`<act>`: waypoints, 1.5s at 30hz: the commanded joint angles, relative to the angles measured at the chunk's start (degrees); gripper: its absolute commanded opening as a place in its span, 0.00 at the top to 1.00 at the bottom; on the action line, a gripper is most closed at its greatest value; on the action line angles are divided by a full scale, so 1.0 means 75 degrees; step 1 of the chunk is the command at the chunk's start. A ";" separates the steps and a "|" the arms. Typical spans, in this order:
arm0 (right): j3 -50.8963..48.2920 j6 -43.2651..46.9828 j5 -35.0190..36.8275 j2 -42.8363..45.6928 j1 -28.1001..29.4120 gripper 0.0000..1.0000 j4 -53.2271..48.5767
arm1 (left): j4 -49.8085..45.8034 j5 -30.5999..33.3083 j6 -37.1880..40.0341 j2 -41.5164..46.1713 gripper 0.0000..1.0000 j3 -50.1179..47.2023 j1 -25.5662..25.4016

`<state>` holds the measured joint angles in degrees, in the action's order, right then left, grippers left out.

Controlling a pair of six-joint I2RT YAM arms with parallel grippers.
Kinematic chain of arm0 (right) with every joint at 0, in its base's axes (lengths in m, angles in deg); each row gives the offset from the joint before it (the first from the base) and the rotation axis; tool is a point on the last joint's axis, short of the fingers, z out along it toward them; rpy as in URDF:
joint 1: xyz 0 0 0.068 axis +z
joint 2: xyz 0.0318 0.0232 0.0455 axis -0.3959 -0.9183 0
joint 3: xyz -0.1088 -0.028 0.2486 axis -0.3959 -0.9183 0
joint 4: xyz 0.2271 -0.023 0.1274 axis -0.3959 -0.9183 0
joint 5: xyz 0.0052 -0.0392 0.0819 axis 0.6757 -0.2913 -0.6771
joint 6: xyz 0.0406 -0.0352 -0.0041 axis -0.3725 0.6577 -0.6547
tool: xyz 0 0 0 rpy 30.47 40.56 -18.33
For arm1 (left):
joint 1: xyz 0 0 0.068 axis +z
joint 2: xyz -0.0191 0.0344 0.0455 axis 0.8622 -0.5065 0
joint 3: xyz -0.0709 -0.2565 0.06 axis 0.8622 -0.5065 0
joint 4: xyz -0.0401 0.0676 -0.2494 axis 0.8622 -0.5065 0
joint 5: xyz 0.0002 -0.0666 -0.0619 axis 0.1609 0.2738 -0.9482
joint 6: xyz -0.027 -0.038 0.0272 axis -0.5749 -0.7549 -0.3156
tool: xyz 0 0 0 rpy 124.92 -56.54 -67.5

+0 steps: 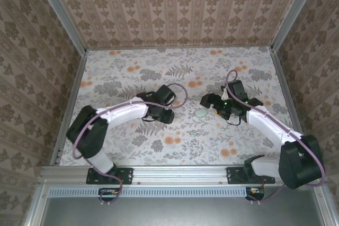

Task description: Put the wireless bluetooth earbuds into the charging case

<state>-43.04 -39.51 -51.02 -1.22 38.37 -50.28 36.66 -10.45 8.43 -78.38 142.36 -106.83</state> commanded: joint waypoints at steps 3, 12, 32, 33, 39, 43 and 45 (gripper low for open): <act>0.0794 0.0015 -0.2209 0.0071 0.0091 0.11 0.0066 | 0.0340 -0.0900 0.1998 0.1251 0.88 0.0180 0.0188; 0.2023 0.0258 -0.2642 -0.0357 0.1245 0.11 -0.0232 | -0.0194 -0.2211 0.2614 0.1657 0.90 0.0908 0.0426; 0.2669 -0.0017 -0.2353 -0.1452 0.1615 0.50 -0.0385 | 0.0168 -0.3160 0.2315 0.1811 0.90 0.0910 0.0551; 0.2712 -0.0071 -0.2444 -0.1500 0.1615 0.54 -0.0323 | 0.0256 -0.3154 0.2257 0.1869 0.90 0.0846 0.0596; 0.3067 -0.0410 -0.2725 -0.1757 0.1604 0.73 -0.0322 | 0.0670 -0.2827 0.2009 0.2256 0.62 0.0475 0.0836; 0.2992 -0.1128 -0.2521 -0.1760 0.1552 0.76 -0.0027 | 0.0882 -0.2318 0.1524 0.2582 0.37 0.0312 0.1180; 0.2918 -0.1522 -0.2203 -0.1705 0.1472 0.76 -0.0027 | 0.0932 -0.2007 0.1296 0.2723 0.30 0.0232 0.1362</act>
<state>-20.75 -45.26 -70.58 -13.74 50.35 -49.80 40.68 -29.99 21.76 -60.96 144.70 -98.79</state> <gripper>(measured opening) 0.266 0.679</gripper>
